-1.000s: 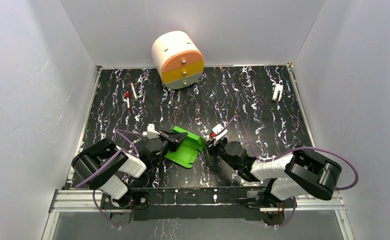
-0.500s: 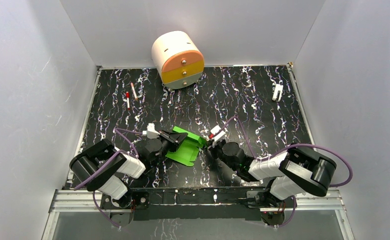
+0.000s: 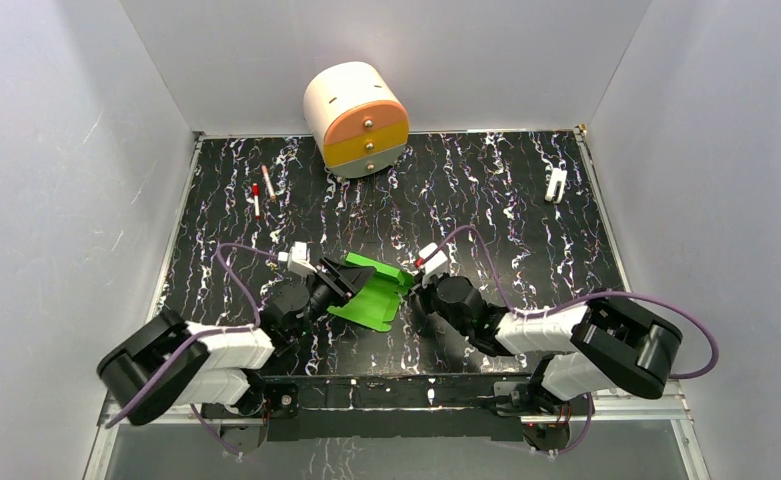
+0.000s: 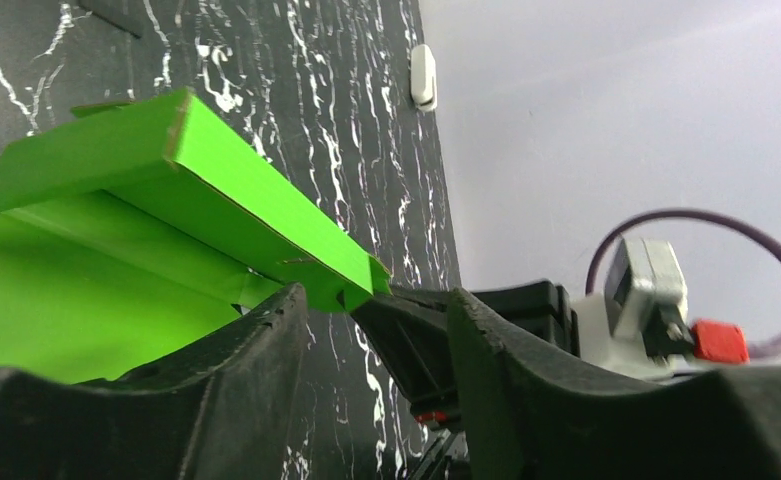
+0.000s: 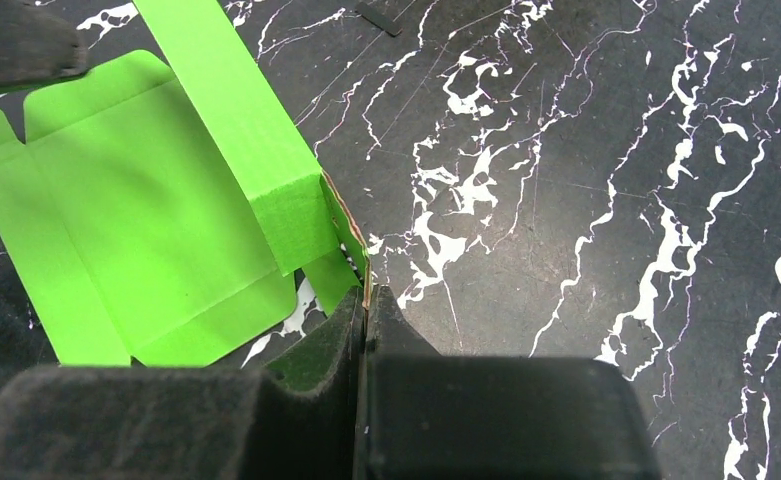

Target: Fold the paper box

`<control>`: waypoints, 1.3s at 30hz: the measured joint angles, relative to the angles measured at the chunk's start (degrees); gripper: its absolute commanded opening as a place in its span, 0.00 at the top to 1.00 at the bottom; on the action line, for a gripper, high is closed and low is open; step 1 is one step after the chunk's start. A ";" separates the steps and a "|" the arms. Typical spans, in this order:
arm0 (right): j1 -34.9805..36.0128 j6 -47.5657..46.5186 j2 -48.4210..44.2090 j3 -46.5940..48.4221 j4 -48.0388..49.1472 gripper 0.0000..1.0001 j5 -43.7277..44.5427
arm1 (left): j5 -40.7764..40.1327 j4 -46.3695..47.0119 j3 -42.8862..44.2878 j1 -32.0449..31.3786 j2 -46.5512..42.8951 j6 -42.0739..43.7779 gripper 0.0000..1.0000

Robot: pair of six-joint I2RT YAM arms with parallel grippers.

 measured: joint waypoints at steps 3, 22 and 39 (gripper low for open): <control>0.00 1.29 -0.92 1.25 -3.34 1.00 0.59 | 0.24 -5.18 -0.09 -1.09 -6.60 5.77 0.41; 0.00 12.33 -2.91 11.89 -24.90 1.00 0.87 | -3.74 -23.87 4.63 -11.78 -10.03 38.71 0.33; 0.02 17.81 -3.78 15.69 -33.53 1.00 -1.40 | -14.47 -20.00 13.11 -18.51 7.65 52.11 0.25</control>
